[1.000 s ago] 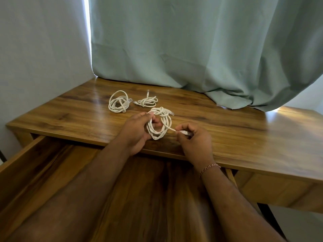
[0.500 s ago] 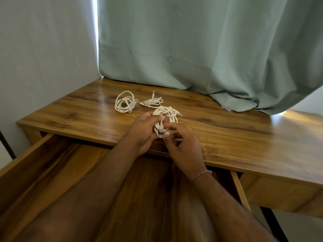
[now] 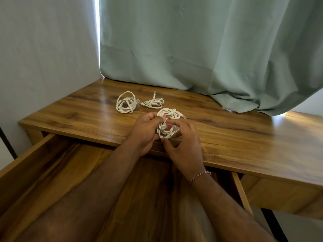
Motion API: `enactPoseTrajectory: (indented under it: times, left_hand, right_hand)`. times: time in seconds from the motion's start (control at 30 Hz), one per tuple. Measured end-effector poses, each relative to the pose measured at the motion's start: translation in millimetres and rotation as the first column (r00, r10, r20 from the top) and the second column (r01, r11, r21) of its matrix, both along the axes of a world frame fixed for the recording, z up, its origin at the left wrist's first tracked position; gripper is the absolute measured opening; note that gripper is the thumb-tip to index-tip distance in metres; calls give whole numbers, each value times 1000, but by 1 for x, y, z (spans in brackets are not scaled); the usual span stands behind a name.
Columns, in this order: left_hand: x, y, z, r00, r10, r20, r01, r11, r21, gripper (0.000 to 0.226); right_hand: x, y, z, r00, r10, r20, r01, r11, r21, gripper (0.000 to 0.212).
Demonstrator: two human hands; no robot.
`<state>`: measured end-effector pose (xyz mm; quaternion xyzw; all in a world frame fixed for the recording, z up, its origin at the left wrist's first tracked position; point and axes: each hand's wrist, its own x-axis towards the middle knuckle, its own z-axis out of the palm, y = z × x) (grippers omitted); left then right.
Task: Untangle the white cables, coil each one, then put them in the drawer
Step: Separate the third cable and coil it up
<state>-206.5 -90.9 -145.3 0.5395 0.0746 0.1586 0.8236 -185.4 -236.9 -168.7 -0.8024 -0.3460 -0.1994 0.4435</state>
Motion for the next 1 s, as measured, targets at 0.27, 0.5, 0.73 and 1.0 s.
enactPoseTrajectory:
  times: [0.27, 0.5, 0.73, 1.0]
  left_hand:
    - [-1, -1, -2, 1000, -29, -3, 30, 991, 130, 17]
    - [-3, -2, -2, 998, -67, 20, 62, 980, 190, 18]
    - [-8, -4, 0, 986, -164, 20, 153, 956, 250, 26]
    - [-11, 11, -2, 916, -381, 128, 370, 923, 103, 38]
  right_hand:
    - [0, 4, 2, 985, -113, 130, 116, 993, -17, 45]
    - [3, 3, 3, 979, -144, 147, 148, 989, -13, 28]
    - [4, 3, 3, 975, -135, 177, 133, 991, 25, 18]
    - [15, -2, 15, 955, -34, 295, 59, 995, -76, 20]
